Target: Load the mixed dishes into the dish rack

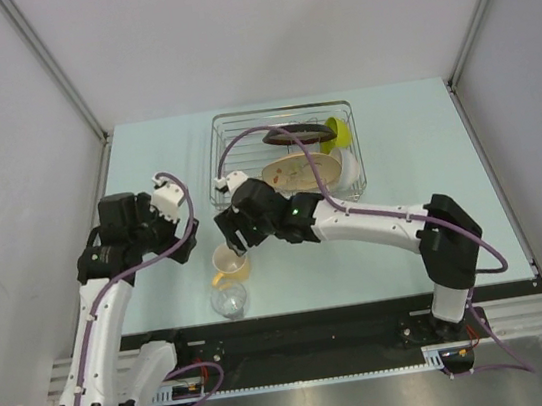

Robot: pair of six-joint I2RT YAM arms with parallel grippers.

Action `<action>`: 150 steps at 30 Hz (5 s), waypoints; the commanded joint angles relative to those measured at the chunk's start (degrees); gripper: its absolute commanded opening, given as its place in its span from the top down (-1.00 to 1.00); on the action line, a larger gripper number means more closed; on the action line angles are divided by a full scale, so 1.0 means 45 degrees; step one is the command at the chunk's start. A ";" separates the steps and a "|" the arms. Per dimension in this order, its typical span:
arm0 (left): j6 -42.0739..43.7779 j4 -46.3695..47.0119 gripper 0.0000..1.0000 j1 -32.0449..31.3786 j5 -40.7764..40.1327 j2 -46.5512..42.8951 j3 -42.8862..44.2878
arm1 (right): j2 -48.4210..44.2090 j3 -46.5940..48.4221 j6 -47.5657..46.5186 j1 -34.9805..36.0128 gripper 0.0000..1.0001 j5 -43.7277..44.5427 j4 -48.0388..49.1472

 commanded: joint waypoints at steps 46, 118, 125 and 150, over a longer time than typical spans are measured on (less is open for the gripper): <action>-0.3210 -0.0482 -0.99 0.2535 0.6395 0.3137 0.5218 | -0.2492 -0.2529 0.4165 -0.2873 1.00 -0.5017 0.5460; -0.2841 0.1333 -0.90 0.0583 1.1073 0.4252 0.4519 | 0.1722 -0.3920 1.7332 -0.3871 1.00 -0.8242 1.9614; -0.2960 0.1470 -0.76 0.0583 1.1073 0.4173 0.4304 | 0.1938 -0.3959 1.7879 -0.3812 1.00 -0.8067 1.9847; -0.3252 0.1021 0.99 0.0797 1.0838 0.4622 0.5337 | 0.0868 -0.4017 1.7101 -0.4554 -0.32 -0.8787 1.8564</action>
